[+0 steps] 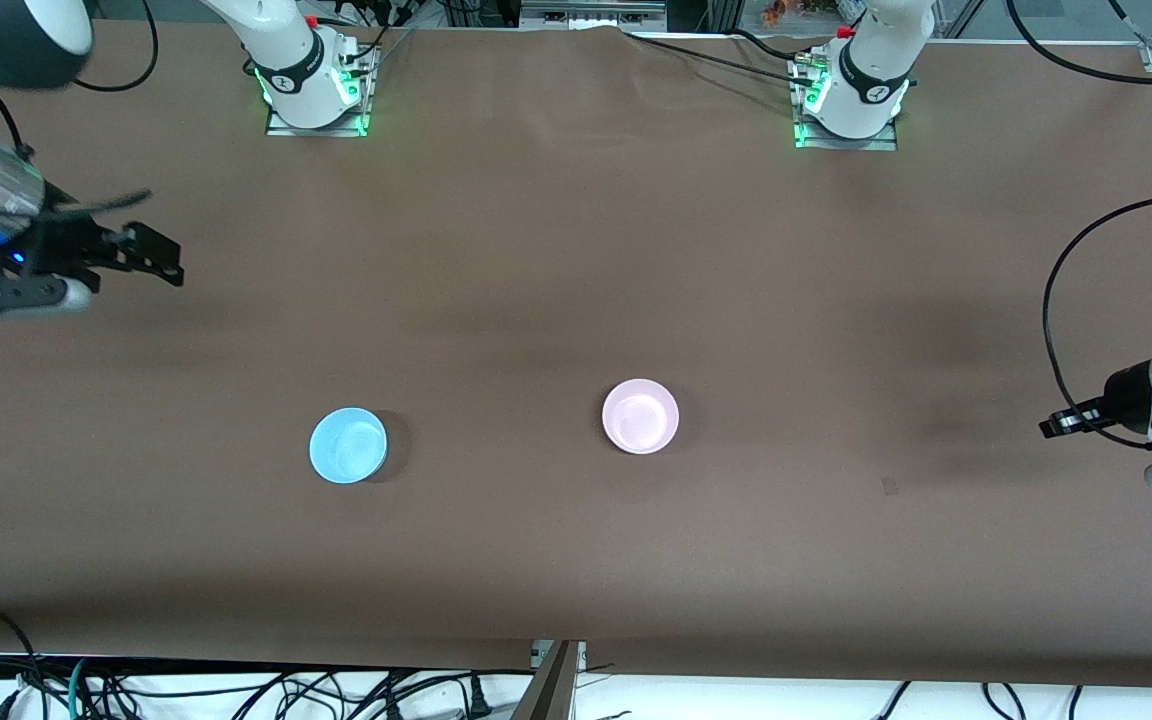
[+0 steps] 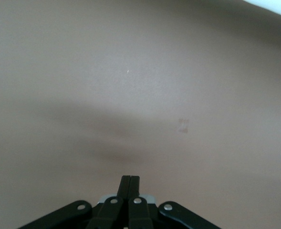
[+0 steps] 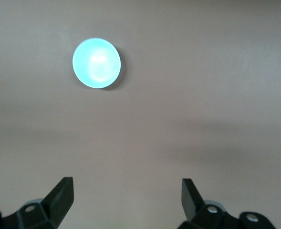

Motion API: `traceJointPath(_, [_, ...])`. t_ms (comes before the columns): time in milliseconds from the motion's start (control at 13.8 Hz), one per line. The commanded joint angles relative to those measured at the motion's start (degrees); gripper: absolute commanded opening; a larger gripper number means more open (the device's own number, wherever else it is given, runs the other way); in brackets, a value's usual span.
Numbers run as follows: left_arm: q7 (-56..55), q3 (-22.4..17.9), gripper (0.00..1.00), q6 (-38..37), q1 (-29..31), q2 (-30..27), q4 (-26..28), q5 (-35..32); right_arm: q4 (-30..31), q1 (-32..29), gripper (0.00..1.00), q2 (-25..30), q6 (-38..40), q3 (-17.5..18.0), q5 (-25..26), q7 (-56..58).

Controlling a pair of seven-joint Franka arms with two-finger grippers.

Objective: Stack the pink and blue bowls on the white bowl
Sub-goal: 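Move the right gripper down over the light blue bowl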

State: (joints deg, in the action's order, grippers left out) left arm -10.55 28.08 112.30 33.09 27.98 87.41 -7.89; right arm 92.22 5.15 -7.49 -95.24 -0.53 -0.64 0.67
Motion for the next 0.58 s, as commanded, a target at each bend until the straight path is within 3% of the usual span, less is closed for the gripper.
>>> traceJointPath(0, [2.20,0.39,0.00,-0.06,0.83,-5.65,5.48,1.48,-1.34,-1.11,1.00,-2.52,0.41,0.53,0.29,0.47])
traceJointPath(506, [-1.14,3.37,0.00,-1.90,0.39,-15.84,12.60,1.48,-1.17,1.43,1.00,-12.97,-8.97,0.62,-0.32,-0.75])
